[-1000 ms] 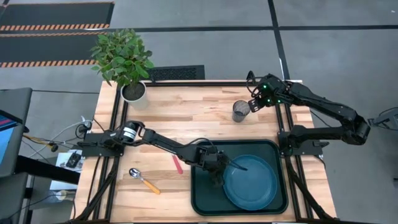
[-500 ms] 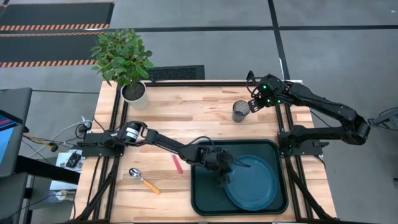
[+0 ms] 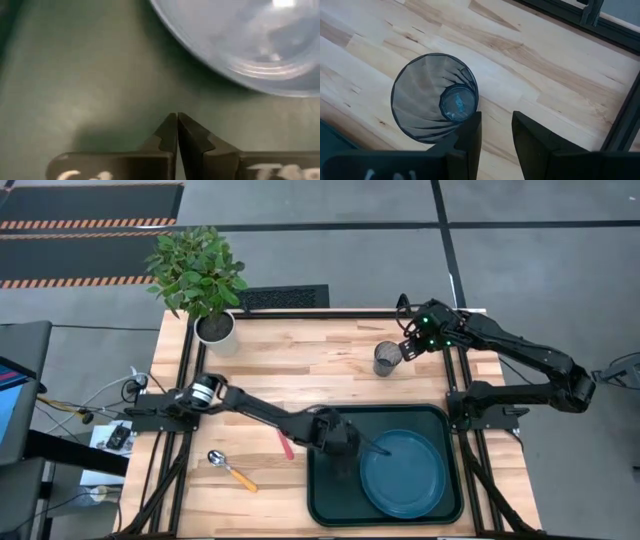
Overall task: Pick and place plate/cup/fork/spoon on tray
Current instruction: Put the dark blue plate on the black tray
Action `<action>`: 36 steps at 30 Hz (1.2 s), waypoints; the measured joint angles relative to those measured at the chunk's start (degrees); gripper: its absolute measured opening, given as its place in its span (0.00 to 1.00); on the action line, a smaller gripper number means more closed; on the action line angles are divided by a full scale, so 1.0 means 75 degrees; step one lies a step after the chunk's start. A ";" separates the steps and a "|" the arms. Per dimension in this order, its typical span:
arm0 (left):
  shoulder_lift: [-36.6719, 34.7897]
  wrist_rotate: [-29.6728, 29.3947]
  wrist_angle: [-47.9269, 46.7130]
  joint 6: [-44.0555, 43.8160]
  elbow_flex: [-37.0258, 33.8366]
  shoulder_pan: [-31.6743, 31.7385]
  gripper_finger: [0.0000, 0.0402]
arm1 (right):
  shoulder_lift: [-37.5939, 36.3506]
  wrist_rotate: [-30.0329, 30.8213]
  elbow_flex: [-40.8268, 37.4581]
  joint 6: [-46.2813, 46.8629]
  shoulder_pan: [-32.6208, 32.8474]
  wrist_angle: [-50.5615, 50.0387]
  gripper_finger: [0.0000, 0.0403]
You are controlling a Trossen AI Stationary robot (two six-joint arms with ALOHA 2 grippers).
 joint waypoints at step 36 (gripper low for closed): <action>-0.1322 -0.0428 0.0482 0.0985 0.0107 -0.0010 0.00 | -0.0016 0.0855 0.0000 0.0438 0.2050 0.0054 0.26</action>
